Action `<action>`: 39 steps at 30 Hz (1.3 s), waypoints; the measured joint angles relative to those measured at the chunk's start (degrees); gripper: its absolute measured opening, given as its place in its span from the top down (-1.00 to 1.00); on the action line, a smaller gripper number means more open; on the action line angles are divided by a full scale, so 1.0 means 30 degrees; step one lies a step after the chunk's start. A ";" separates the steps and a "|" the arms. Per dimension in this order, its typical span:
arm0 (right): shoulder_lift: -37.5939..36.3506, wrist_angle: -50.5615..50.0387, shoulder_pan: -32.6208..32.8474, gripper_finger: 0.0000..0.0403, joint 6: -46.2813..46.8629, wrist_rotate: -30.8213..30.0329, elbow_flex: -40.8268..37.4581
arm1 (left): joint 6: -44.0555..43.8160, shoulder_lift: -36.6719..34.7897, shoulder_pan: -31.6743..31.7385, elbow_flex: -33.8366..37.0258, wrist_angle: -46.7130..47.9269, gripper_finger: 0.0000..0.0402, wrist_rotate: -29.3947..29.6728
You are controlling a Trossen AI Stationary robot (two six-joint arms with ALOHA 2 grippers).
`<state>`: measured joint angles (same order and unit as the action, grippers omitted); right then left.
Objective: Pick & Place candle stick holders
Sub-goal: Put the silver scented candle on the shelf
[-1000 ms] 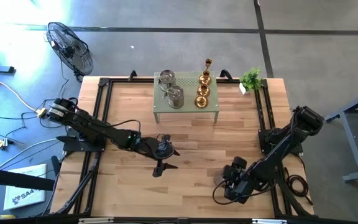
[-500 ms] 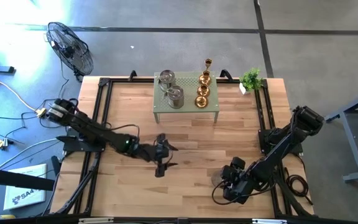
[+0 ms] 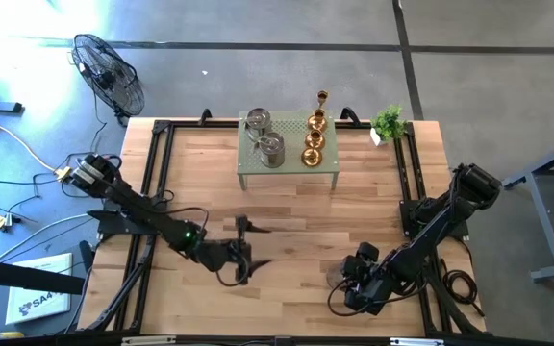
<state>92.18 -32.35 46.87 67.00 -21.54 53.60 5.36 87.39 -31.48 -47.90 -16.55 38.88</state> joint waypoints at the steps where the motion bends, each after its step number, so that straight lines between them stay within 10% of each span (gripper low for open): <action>1: 0.0000 0.0033 0.0000 -0.70 0.0000 -0.0021 0.0000 | 0.0146 0.0000 -0.0015 0.0000 -0.0160 -0.89 -0.0393; 14: 0.0000 0.0141 0.0000 -0.70 -0.0307 -0.0212 0.0000 | 0.0384 0.0000 -0.0152 -0.0007 -0.0839 -0.92 -0.1238; 27: -0.0007 0.2999 -0.1320 -0.70 -0.3770 -0.0894 0.0022 | -0.6054 0.0644 0.0116 -0.0015 -0.1426 -0.98 -0.1375; 39: 0.0000 -0.0602 -0.2532 -0.70 -0.6896 -0.1546 0.4222 | -0.8035 0.1625 0.0119 -0.0015 -0.2519 -0.98 -0.1270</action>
<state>92.18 -34.16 39.27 46.31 -26.18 66.27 -18.74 92.27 -31.13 -47.94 -24.11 35.07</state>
